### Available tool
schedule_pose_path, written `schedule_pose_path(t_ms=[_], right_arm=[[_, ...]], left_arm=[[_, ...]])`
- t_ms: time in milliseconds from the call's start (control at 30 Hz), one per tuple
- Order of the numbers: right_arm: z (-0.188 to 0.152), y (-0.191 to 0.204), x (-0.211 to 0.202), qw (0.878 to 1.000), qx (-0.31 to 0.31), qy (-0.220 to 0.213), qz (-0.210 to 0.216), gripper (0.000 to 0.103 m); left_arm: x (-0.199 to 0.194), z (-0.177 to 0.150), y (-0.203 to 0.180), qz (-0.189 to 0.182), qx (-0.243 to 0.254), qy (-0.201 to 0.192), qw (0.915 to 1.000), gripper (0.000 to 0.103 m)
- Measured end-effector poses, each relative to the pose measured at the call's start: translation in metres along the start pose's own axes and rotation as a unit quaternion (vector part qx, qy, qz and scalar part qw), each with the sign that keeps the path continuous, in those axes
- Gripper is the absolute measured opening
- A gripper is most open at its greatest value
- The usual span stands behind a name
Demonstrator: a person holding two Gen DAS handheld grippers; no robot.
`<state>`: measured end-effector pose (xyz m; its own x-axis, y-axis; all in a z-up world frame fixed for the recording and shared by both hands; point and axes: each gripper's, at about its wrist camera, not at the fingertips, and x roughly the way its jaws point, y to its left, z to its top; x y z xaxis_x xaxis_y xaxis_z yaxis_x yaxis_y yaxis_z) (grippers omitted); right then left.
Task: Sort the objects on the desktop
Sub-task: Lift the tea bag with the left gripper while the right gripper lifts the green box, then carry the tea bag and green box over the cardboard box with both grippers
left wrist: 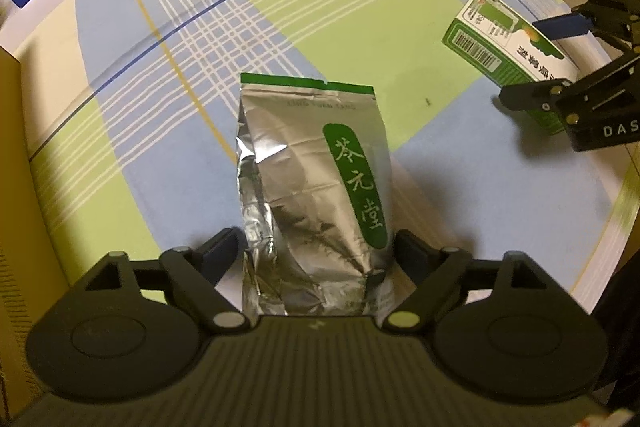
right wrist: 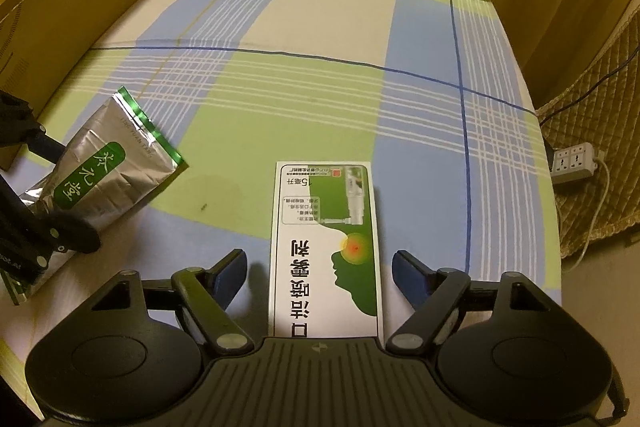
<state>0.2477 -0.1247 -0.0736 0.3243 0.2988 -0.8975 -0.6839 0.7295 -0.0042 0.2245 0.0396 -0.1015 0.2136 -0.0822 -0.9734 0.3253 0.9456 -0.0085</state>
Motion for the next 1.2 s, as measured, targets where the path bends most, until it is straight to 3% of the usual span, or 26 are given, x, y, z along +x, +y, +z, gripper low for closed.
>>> schedule_pose_path(t_ms=[167, 433, 567, 933, 1100, 1200], right_arm=[[-0.002, 0.000, 0.001, 1.000, 0.003, 0.000, 0.000, 0.077], [-0.005, 0.001, 0.002, 1.000, 0.004, 0.003, 0.001, 0.077], [-0.006, 0.001, 0.003, 1.000, 0.000, 0.005, 0.000, 0.077], [-0.009, 0.000, 0.008, 1.000, 0.001, 0.010, 0.004, 0.077], [-0.009, 0.000, 0.008, 1.000, 0.002, 0.008, 0.003, 0.077], [-0.010, 0.000, 0.007, 1.000, 0.003, 0.006, 0.004, 0.076]], left_arm=[[-0.001, -0.002, -0.003, 0.000, 0.002, 0.000, 1.0000, 0.083], [-0.007, -0.001, -0.010, -0.004, 0.015, -0.002, 0.9999, 0.062], [-0.007, -0.002, -0.010, -0.004, 0.015, -0.003, 0.9999, 0.063], [-0.004, -0.005, -0.010, -0.003, 0.016, -0.005, 0.9999, 0.078], [-0.004, -0.005, -0.010, -0.003, 0.015, -0.005, 0.9999, 0.079], [-0.004, -0.005, -0.010, -0.005, 0.016, -0.005, 0.9998, 0.074]])
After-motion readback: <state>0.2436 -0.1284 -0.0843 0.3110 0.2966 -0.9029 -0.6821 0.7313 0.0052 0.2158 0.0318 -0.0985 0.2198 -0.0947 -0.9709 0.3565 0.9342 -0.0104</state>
